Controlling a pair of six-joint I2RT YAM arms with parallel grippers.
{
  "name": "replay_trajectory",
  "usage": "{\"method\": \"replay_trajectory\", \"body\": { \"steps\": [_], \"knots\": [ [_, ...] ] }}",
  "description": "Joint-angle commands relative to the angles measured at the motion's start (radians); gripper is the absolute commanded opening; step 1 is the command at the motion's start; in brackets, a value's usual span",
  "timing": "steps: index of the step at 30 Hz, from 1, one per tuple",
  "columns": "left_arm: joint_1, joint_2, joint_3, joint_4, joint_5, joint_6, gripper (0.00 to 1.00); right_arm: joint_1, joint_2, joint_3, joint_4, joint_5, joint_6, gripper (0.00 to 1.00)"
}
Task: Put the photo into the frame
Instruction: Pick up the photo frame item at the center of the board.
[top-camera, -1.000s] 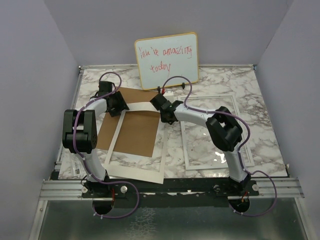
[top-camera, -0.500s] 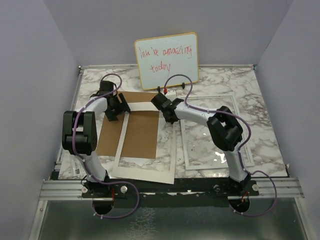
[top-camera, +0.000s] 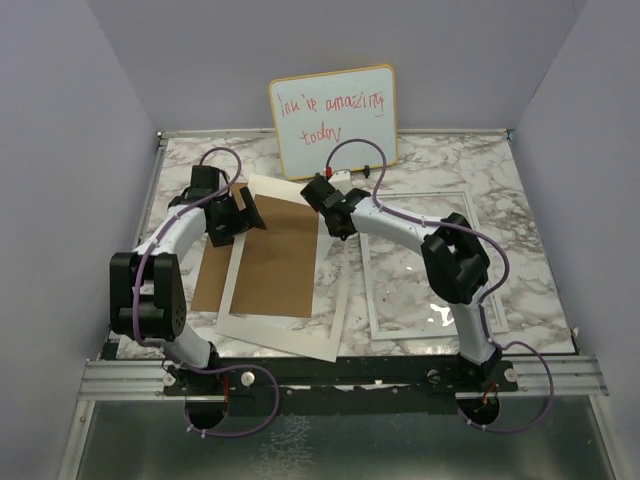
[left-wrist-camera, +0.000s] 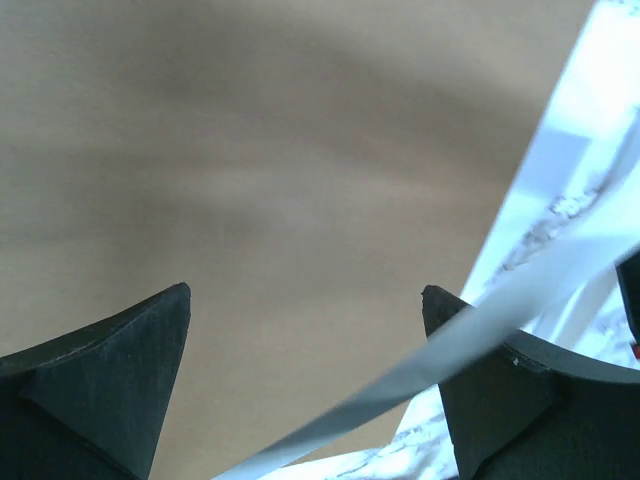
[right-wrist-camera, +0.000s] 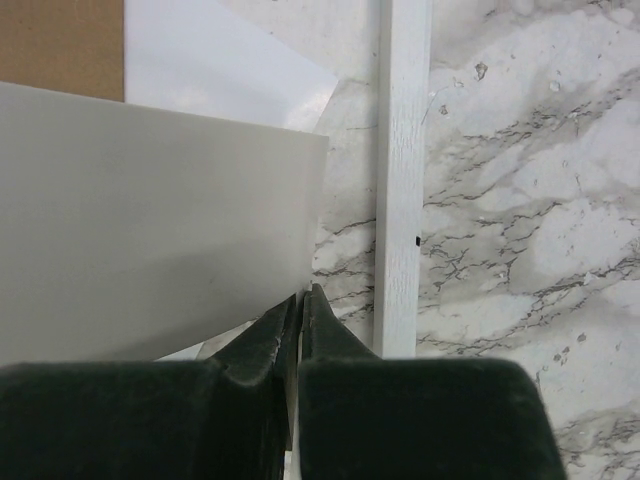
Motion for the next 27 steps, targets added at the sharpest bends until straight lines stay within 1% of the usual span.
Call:
{"method": "replay_trajectory", "body": {
  "steps": [1,3,6,9,13,15,18,19,20,22,23,27],
  "knots": [
    [-0.003,-0.088,-0.04,0.043,0.147,0.043,0.99,-0.005,-0.036,0.035,-0.042,0.026,-0.022,0.01],
    [-0.002,-0.106,-0.056,0.043,0.197,0.048,0.96,-0.012,-0.043,0.036,-0.044,0.02,-0.032,0.01],
    [-0.002,-0.14,-0.07,0.043,0.255,0.058,0.85,-0.031,-0.054,0.031,-0.04,0.011,-0.052,0.01],
    [-0.002,-0.178,-0.051,0.036,0.309,0.083,0.79,-0.047,-0.068,0.005,-0.009,-0.006,-0.098,0.02],
    [-0.002,-0.19,-0.017,0.037,0.478,0.103,0.74,-0.063,-0.085,-0.028,0.041,-0.036,-0.162,0.02],
    [-0.002,-0.189,-0.024,0.049,0.549,0.098,0.7,-0.068,-0.088,-0.034,0.053,-0.045,-0.181,0.02],
    [-0.002,-0.194,-0.045,0.073,0.577,0.08,0.58,-0.073,-0.089,-0.031,0.061,-0.057,-0.194,0.02],
    [-0.002,-0.195,-0.049,0.081,0.585,0.073,0.5,-0.073,-0.089,-0.031,0.063,-0.059,-0.195,0.02],
    [-0.002,-0.193,-0.047,0.086,0.591,0.067,0.46,-0.074,-0.089,-0.031,0.066,-0.063,-0.195,0.02],
    [-0.002,-0.19,-0.037,0.086,0.594,0.062,0.29,-0.076,-0.089,-0.029,0.067,-0.065,-0.196,0.02],
    [-0.002,-0.19,-0.031,0.086,0.593,0.06,0.25,-0.078,-0.087,-0.029,0.065,-0.066,-0.196,0.02],
    [-0.001,-0.188,0.017,0.038,0.569,0.09,0.2,-0.088,-0.092,-0.035,0.063,-0.07,-0.193,0.03]
  ]
}}
